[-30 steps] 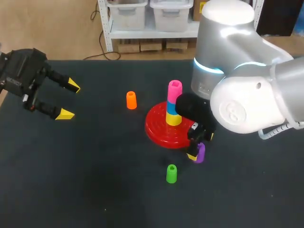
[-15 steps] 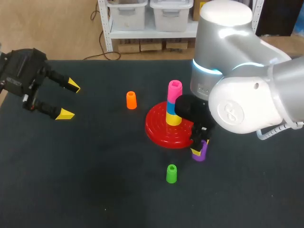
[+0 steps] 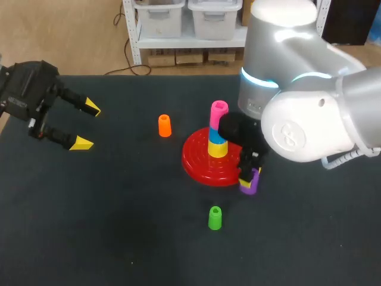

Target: Pick up and stack the cylinders on the red base in this order: pink,purple,orange,green

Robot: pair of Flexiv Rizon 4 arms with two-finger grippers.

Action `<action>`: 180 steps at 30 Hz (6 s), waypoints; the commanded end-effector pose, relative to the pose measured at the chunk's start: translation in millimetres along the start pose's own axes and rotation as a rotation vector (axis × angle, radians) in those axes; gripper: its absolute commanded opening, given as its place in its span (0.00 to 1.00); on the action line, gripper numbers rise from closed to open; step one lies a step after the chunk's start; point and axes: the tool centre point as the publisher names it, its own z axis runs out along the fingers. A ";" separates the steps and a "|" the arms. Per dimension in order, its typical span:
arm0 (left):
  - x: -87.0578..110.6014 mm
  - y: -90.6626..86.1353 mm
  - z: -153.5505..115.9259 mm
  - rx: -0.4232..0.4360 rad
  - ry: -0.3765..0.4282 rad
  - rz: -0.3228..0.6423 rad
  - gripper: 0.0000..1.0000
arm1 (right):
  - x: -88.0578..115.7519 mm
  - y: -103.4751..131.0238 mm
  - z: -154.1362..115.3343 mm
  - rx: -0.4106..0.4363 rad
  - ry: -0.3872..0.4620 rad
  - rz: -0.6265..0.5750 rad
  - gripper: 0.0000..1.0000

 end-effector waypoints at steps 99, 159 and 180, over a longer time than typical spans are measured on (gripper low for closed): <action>1.2 -1.1 -0.2 -0.004 -0.004 0.003 1.00 | -103.8 -31.9 -145.4 0.115 0.019 -0.301 0.00; 1.2 -1.1 -0.2 -0.004 -0.004 0.003 1.00 | -100.7 -12.3 -172.5 0.244 -0.006 -0.283 1.00; 1.2 -1.1 -0.2 -0.004 -0.004 0.003 1.00 | -205.2 8.8 -140.8 0.190 -0.008 -0.498 1.00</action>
